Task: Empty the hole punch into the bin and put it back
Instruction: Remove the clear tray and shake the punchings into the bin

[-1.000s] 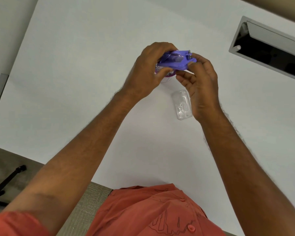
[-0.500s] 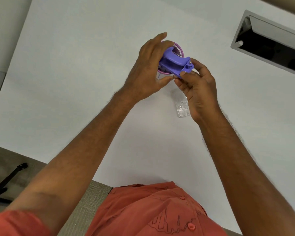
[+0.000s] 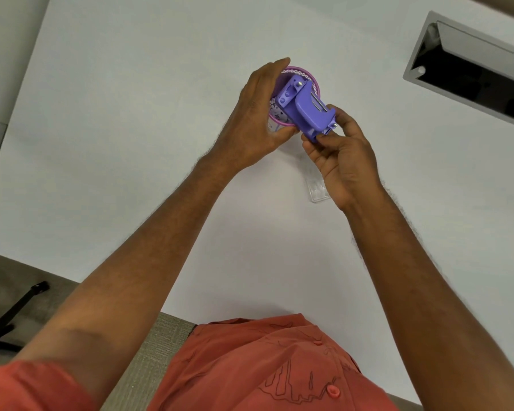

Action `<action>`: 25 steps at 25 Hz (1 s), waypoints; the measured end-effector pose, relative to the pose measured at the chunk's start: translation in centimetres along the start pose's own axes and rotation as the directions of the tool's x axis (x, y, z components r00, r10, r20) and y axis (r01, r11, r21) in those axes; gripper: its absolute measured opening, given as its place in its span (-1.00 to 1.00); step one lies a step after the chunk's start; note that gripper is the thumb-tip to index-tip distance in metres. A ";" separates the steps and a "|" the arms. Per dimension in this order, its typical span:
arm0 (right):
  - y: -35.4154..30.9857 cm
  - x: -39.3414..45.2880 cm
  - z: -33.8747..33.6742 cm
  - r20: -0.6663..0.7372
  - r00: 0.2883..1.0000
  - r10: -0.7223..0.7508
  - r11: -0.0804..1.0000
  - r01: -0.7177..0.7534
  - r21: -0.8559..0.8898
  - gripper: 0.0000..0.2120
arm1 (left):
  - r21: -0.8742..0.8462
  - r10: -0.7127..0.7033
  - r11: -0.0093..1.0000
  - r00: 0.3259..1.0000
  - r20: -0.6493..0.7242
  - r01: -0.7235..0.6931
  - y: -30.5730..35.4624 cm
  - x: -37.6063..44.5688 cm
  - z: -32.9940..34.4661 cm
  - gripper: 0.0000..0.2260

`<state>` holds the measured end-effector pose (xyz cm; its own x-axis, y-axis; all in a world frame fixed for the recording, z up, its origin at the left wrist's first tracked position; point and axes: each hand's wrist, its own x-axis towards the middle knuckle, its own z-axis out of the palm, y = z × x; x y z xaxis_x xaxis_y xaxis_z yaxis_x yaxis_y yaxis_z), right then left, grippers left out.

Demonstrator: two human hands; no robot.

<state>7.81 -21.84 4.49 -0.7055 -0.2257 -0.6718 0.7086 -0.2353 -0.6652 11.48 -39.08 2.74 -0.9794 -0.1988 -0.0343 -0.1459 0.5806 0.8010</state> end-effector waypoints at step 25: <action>-4.2 -5.6 1.6 0.170 0.973 -0.155 0.977 0.177 -0.120 -0.59 | 0.187 0.313 0.942 0.931 -0.188 -0.279 4.0 -2.6 -1.2 -0.57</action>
<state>8.79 -21.06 11.58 -0.7978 -0.3441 -0.4950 0.5685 -0.1563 -0.8077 13.60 -37.16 6.76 -0.9310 -0.1519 0.3318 0.1099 0.7503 0.6519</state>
